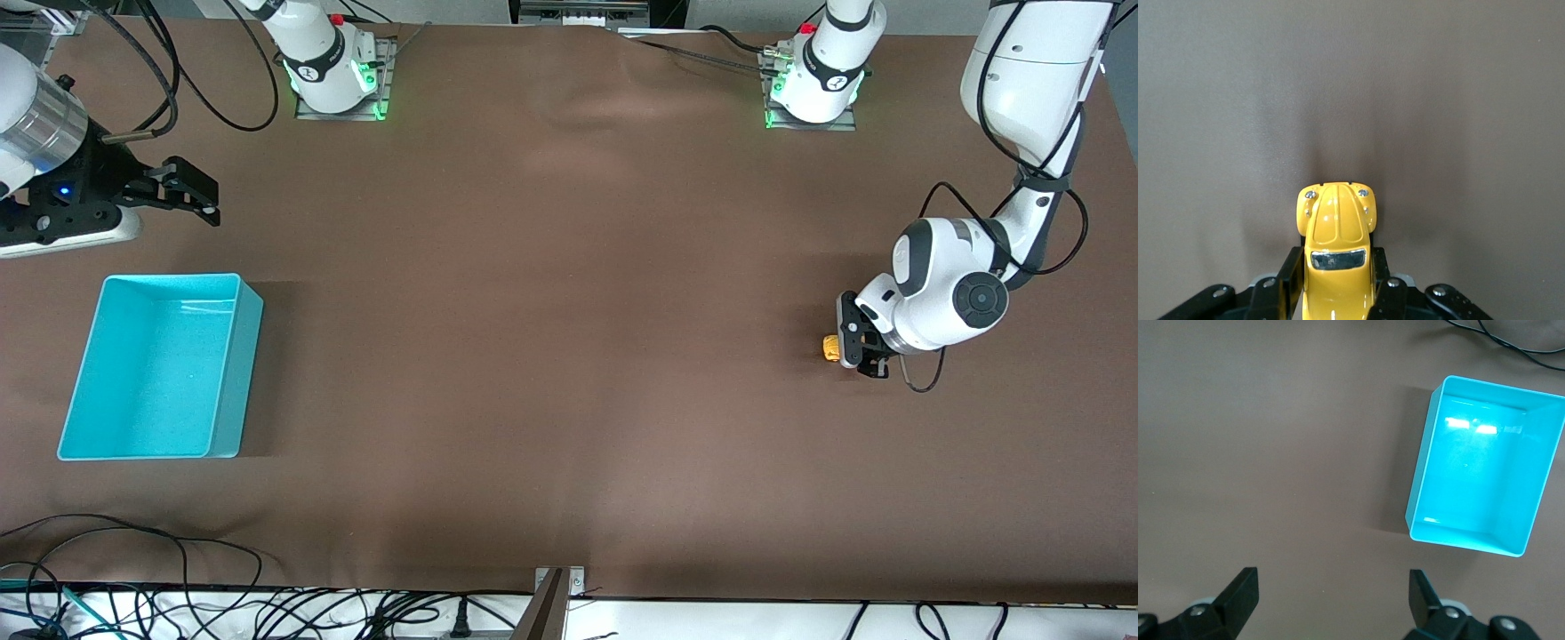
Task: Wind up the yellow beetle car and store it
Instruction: 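Close the left gripper on the yellow car and lift it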
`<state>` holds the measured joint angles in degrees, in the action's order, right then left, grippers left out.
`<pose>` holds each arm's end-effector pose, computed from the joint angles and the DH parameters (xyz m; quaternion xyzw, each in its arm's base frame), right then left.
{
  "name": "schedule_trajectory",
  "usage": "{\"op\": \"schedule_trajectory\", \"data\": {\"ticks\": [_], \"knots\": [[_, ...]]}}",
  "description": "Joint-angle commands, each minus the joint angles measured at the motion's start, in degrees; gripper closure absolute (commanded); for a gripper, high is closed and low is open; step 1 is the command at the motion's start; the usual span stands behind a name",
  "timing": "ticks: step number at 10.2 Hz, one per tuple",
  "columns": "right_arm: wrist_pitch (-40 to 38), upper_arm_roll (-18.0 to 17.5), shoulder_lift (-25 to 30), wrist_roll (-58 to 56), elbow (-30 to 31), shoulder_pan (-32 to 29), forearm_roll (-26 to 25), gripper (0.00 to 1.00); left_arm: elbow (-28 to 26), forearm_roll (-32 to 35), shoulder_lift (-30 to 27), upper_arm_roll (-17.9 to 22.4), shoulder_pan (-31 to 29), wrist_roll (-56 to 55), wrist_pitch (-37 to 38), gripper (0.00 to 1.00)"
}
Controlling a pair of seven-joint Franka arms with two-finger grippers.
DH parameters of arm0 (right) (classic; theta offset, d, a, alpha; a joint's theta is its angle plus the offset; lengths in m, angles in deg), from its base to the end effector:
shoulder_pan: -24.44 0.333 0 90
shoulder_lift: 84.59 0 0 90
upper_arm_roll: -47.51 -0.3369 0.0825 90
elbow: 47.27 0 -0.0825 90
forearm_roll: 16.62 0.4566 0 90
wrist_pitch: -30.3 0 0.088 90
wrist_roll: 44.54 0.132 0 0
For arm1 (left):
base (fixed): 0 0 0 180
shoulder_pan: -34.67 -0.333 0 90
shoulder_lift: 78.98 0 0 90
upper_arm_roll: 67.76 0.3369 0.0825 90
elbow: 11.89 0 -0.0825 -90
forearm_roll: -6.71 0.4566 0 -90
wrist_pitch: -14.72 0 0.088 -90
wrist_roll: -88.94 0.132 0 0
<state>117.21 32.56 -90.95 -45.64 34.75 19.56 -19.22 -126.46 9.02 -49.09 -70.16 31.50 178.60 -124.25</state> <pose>0.6495 0.0996 0.6221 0.9953 0.0957 -0.0103 0.0092 0.6470 0.0087 0.1209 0.7036 -0.7090 -0.0349 0.0324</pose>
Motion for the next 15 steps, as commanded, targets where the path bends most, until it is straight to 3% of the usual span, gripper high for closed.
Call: {"op": "schedule_trajectory", "data": {"ticks": [1, 5, 9, 11, 13, 15], "knots": [[-0.52, 0.09, -0.15, -0.57, -0.8, -0.04, -0.65, 0.0, -0.48, 1.29, -0.88, -0.32, 0.35, 0.6, -0.07, 1.0], [-0.96, 0.18, -0.06, -0.65, -0.8, -0.13, -0.74, 0.0, -0.13, 0.85, -1.93, -1.1, 5.53, -5.8, 1.33, 1.0], [-0.61, 0.1, -0.07, -0.21, -0.8, -0.13, -0.91, 0.0, -0.21, 1.2, 0.16, -3.48, 6.51, -9.33, 1.25, 1.0], [-0.61, -0.08, 0.11, -0.21, -0.8, 0.14, -1.0, 0.0, -0.21, 1.64, 2.97, -2.7, 5.2, -8.63, 0.99, 1.0], [-0.69, 0.01, 0.02, -0.21, -0.8, 0.14, -1.0, 0.0, 0.92, 6.81, 5.53, -2.52, -0.49, -8.54, 0.28, 1.0], [-0.52, 0.01, 0.02, -0.21, -0.8, 0.14, -1.09, 0.0, 1.8, 7.71, 6.06, -2.43, -4.81, -4.08, 0.28, 1.0]]}}
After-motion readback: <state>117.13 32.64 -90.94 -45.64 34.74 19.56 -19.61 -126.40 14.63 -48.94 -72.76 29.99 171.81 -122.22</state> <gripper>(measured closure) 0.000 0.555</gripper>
